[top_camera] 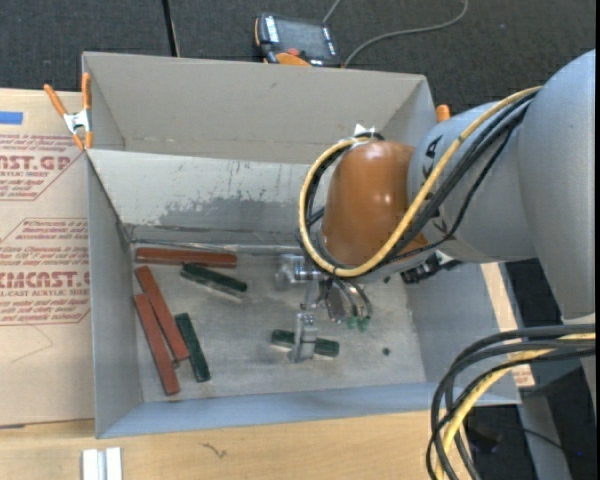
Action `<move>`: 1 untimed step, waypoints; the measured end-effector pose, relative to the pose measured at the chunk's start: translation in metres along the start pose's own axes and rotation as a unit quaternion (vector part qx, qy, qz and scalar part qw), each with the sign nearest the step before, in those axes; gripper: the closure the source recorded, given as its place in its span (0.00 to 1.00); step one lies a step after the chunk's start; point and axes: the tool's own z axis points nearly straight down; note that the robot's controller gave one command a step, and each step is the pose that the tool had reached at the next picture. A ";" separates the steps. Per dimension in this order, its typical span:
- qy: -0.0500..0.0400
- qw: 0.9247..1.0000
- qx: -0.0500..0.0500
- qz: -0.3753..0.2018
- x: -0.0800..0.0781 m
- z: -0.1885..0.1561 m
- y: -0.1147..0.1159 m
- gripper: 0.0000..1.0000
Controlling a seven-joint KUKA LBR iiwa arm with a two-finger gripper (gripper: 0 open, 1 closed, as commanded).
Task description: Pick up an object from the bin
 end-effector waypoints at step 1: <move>0.003 1.000 -0.001 0.000 0.024 0.047 -0.007 0.00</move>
Offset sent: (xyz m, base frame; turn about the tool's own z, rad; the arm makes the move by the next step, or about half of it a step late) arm -0.0220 -0.0077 -0.0435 -0.0002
